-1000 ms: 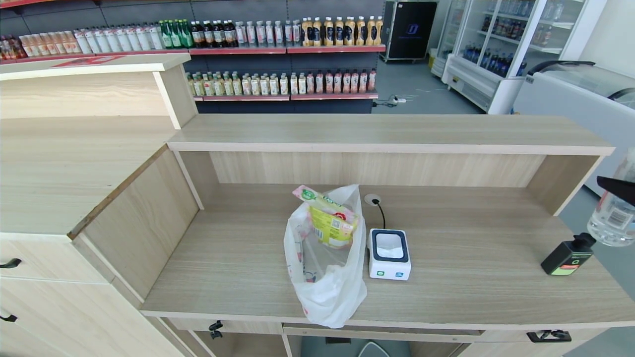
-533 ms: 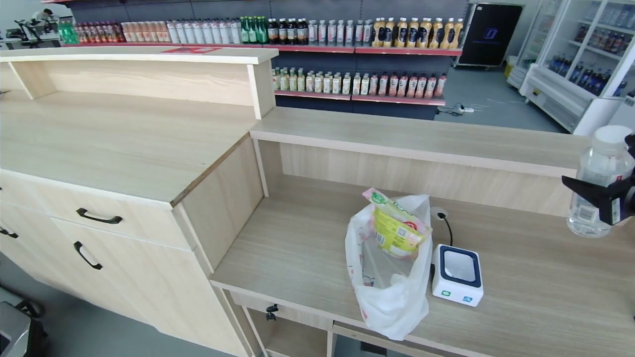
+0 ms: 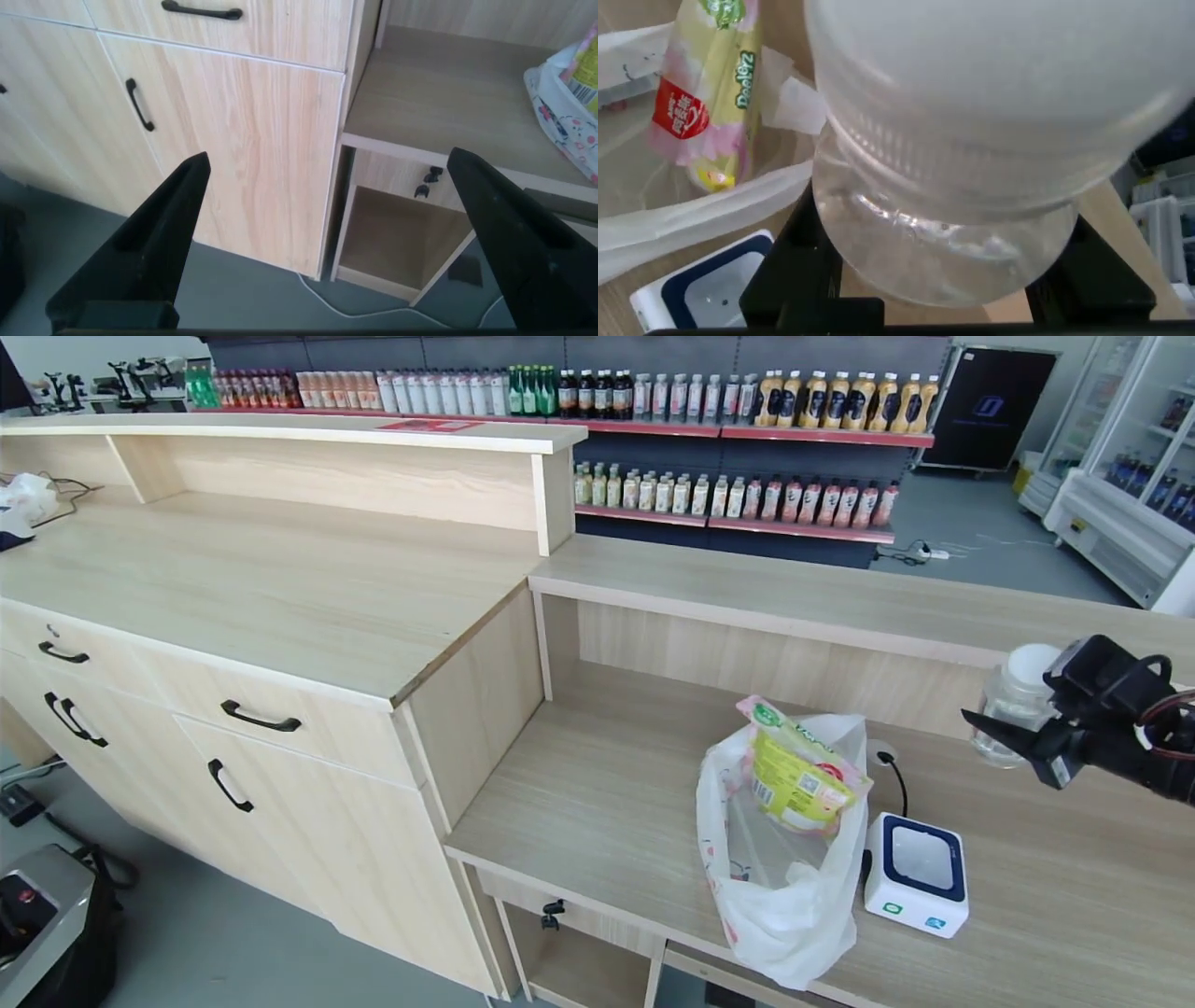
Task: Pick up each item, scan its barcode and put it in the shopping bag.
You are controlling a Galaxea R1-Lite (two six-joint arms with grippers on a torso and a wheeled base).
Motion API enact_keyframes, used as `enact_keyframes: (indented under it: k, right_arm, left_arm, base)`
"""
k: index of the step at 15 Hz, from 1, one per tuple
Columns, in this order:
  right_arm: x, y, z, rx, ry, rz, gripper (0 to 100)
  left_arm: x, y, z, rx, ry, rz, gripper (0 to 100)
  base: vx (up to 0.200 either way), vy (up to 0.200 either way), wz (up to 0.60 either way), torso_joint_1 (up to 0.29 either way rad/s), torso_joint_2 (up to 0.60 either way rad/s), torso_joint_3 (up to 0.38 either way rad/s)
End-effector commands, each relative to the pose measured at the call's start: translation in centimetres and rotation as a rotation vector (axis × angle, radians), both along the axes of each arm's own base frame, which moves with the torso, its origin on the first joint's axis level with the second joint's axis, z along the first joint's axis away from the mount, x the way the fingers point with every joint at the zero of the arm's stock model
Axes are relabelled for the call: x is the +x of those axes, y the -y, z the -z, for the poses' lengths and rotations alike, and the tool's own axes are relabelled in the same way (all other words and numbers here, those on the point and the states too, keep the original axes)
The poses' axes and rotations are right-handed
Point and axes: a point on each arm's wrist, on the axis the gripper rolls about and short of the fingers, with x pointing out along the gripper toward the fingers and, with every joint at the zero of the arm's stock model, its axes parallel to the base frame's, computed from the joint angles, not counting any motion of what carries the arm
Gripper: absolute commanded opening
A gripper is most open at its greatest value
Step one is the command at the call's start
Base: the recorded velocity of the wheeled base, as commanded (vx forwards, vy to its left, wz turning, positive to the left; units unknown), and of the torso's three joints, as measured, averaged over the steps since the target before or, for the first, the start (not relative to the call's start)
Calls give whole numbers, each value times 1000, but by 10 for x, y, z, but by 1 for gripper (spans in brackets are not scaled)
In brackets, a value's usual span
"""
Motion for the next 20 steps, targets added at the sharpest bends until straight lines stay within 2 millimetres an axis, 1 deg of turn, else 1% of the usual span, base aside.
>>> enact_keyframes:
  k: [1, 5, 8, 14, 19, 20]
  right_arm:
    - [11, 3, 19, 16, -62, -10, 0]
    - [20, 2, 39, 60, -120, -128, 0]
    - [30, 2, 52, 58, -126, -152, 0]
    - [46, -4, 70, 7, -38, -188, 0]
    - [53, -8, 80, -16, 22, -206, 0]
    - [53, -8, 85, -17, 32, -206, 0]
  left_arm:
    - [0, 0, 0, 0, -1, -1, 100]
    - [0, 0, 0, 0, -1, -1, 100]
    - [0, 0, 0, 0, -1, -1, 100]
    - [0, 0, 0, 0, -1, -1, 100]
    - [0, 0, 0, 0, -1, -1, 100]
    - [0, 0, 0, 0, -1, -1, 100]
  base:
    - [0, 0, 0, 0, 0, 0]
    - [0, 0, 0, 0, 0, 0]
    - [0, 0, 0, 0, 0, 0]
    - [0, 0, 0, 0, 0, 0]
    - [0, 0, 0, 0, 0, 0]
    - [0, 0, 0, 0, 0, 0]
